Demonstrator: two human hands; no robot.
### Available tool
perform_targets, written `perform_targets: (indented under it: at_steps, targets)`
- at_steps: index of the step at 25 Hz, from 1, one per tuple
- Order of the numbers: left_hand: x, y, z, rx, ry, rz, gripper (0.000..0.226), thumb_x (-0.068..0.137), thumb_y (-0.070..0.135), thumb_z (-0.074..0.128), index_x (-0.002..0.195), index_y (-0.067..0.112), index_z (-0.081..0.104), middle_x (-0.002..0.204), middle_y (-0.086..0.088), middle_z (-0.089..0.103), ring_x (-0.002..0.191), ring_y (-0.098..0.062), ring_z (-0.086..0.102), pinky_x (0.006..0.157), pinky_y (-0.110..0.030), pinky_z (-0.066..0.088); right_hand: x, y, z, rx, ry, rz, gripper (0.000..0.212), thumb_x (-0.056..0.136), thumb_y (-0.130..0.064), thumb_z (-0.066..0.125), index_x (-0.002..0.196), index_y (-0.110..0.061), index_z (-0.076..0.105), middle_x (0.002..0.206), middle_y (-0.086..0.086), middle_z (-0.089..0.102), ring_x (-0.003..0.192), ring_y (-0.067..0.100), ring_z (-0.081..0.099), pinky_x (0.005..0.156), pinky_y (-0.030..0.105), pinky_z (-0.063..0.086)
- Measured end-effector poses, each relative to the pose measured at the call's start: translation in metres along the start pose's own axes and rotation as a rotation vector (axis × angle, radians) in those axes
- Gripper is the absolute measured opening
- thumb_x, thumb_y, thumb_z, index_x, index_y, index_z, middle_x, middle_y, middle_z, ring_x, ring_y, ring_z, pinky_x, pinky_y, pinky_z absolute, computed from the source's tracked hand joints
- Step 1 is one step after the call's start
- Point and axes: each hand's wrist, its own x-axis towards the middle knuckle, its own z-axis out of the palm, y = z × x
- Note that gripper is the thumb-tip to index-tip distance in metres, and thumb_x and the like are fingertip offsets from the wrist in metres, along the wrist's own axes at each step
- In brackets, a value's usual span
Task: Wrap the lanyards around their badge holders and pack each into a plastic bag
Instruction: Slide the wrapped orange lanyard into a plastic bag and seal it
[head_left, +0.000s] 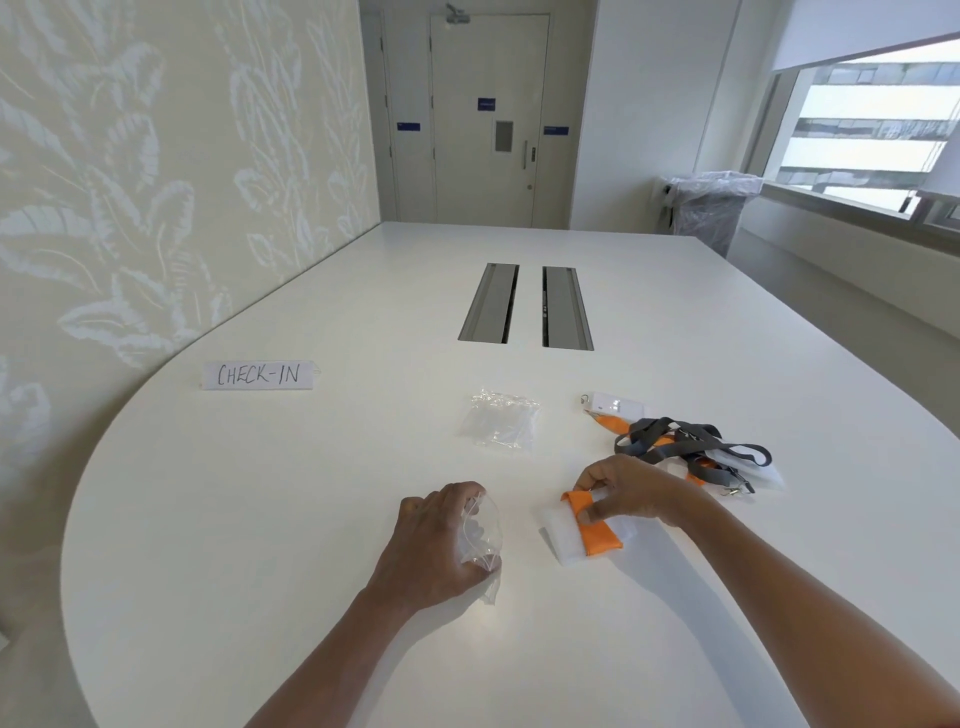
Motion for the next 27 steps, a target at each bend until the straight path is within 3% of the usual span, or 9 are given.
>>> perform_targets:
  at_steps: [4, 7, 9, 12, 18, 22, 27]
  targets:
    - [0.013, 0.008, -0.005, 0.107, -0.126, 0.029, 0.074, 0.063, 0.069, 0.063, 0.125, 0.034, 0.043, 0.114, 0.022, 0.054, 0.107, -0.007, 0.056, 0.097, -0.037, 0.035, -0.002, -0.004, 0.002, 0.194, 0.034, 0.085, 0.032, 0.068, -0.027, 0.092, 0.095, -0.02, 0.075, 0.106, 0.005, 0.07, 0.096, 0.017, 0.061, 0.086, 0.034, 0.051]
    - [0.023, 0.015, -0.01, 0.176, -0.215, 0.045, 0.08, 0.06, 0.077, 0.059, 0.125, 0.033, 0.042, 0.118, 0.019, 0.053, 0.107, -0.011, 0.055, 0.095, -0.038, 0.033, -0.005, -0.014, 0.004, 0.294, 0.005, 0.132, 0.034, 0.065, -0.026, 0.094, 0.094, -0.02, 0.076, 0.095, 0.003, 0.073, 0.088, 0.018, 0.065, 0.074, 0.03, 0.053]
    - [0.028, 0.017, -0.011, 0.208, -0.246, 0.049, 0.085, 0.058, 0.081, 0.058, 0.126, 0.033, 0.041, 0.12, 0.018, 0.054, 0.109, -0.012, 0.056, 0.095, -0.039, 0.034, -0.007, -0.022, 0.005, 0.356, -0.041, 0.16, 0.035, 0.067, -0.025, 0.093, 0.097, -0.02, 0.076, 0.095, 0.002, 0.075, 0.09, 0.021, 0.069, 0.076, 0.033, 0.058]
    - [0.031, 0.018, -0.013, 0.24, -0.255, 0.066, 0.089, 0.056, 0.084, 0.059, 0.127, 0.032, 0.039, 0.12, 0.016, 0.055, 0.109, -0.013, 0.056, 0.095, -0.038, 0.033, -0.007, -0.034, 0.007, 0.512, -0.118, 0.197, 0.03, 0.071, -0.019, 0.09, 0.098, -0.018, 0.075, 0.102, 0.006, 0.075, 0.096, 0.024, 0.069, 0.081, 0.037, 0.06]
    - [0.03, 0.022, -0.011, 0.248, -0.217, 0.055, 0.094, 0.058, 0.085, 0.062, 0.132, 0.031, 0.04, 0.122, 0.015, 0.054, 0.109, -0.013, 0.056, 0.091, -0.037, 0.033, -0.012, -0.046, 0.016, 0.634, -0.17, 0.301, 0.028, 0.077, -0.012, 0.085, 0.1, -0.012, 0.07, 0.105, 0.011, 0.069, 0.091, 0.027, 0.066, 0.068, 0.038, 0.059]
    - [0.029, 0.022, -0.013, 0.195, -0.161, 0.006, 0.093, 0.058, 0.083, 0.062, 0.131, 0.03, 0.041, 0.123, 0.016, 0.053, 0.109, -0.012, 0.056, 0.088, -0.036, 0.034, -0.012, -0.046, 0.02, 0.713, -0.144, 0.336, 0.036, 0.077, -0.008, 0.084, 0.108, -0.008, 0.066, 0.113, 0.015, 0.066, 0.093, 0.031, 0.064, 0.068, 0.043, 0.059]
    - [0.028, 0.024, -0.012, 0.201, -0.188, 0.021, 0.096, 0.058, 0.085, 0.061, 0.134, 0.03, 0.039, 0.126, 0.015, 0.054, 0.112, -0.012, 0.056, 0.09, -0.036, 0.034, -0.009, -0.047, 0.021, 0.596, -0.15, 0.313, 0.031, 0.076, -0.014, 0.086, 0.103, -0.014, 0.07, 0.107, 0.011, 0.069, 0.09, 0.025, 0.065, 0.066, 0.035, 0.058]
